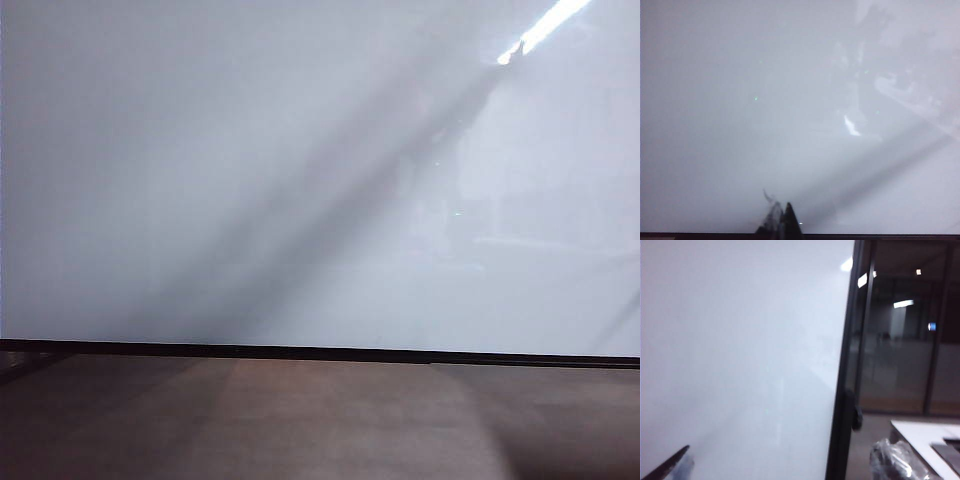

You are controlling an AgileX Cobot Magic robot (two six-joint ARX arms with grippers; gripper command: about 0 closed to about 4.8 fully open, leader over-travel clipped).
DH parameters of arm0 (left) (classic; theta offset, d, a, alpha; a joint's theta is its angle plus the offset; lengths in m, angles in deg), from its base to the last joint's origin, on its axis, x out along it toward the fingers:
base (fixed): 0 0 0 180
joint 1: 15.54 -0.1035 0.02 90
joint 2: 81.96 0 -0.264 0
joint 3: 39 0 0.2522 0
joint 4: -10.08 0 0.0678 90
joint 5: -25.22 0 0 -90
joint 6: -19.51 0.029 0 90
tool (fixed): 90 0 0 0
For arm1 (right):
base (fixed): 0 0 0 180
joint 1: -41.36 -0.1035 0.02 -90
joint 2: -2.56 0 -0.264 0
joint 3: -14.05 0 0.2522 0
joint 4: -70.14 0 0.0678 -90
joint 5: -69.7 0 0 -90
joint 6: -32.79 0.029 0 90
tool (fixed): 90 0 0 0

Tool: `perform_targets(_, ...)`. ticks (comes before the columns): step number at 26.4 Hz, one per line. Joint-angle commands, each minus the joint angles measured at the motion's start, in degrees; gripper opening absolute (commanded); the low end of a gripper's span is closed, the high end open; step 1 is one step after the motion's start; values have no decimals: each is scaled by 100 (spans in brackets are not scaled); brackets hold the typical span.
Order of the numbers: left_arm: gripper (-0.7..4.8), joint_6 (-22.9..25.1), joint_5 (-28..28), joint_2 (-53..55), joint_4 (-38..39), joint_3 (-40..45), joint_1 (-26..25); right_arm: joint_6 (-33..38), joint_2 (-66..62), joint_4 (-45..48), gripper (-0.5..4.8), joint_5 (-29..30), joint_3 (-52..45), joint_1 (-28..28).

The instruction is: Reach to the right to find the marker pen, pick it up, and write the number 1 on the whiteboard.

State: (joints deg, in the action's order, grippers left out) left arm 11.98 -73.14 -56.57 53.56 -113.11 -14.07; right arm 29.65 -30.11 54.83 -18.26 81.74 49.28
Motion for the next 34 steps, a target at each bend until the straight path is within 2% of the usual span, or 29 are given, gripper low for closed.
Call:
perform_targets(1,-5,2,-35,463,638,-758,107,437,-164,-39,444,730,11,317)
perform_targets(2,-5,7,-107,581,802,-942,133,459,-212,-59,425,643,4,297)
perform_targets(5,-5,140,-476,940,1084,-1412,199,90,-466,-173,427,553,-33,302)
perform_targets(8,-5,267,-942,1298,1093,-1714,367,44,-789,-269,427,551,-79,337)
perform_targets(11,-5,273,-916,1504,1082,-1797,704,136,-1003,-142,426,396,-210,428)
perform_targets(14,-5,334,-522,1733,1047,-1797,1213,280,-1176,332,427,234,-466,581)
perform_targets(17,-5,577,-133,2122,835,-1794,1915,745,-1434,791,428,240,-717,863)
perform_targets(19,-5,737,321,2435,619,-1794,2529,1003,-1644,1025,428,332,-852,1080)
perform_targets(22,-5,1047,962,2949,240,-1794,3421,850,-2044,1375,428,588,-953,1274)
perform_targets(24,-5,1231,1139,3314,-31,-1794,3858,682,-2371,1574,428,656,-953,1329)
perform_targets(27,-5,1316,881,3825,-426,-1797,3980,391,-2892,1943,431,754,-953,1331)
perform_targets(31,-5,1349,-13,4489,-903,-1797,3982,105,-3543,2448,431,857,-953,1333)
perform_targets(34,-5,1637,-199,4861,-1158,-1797,3978,-9,-3888,2621,431,866,-953,1342)
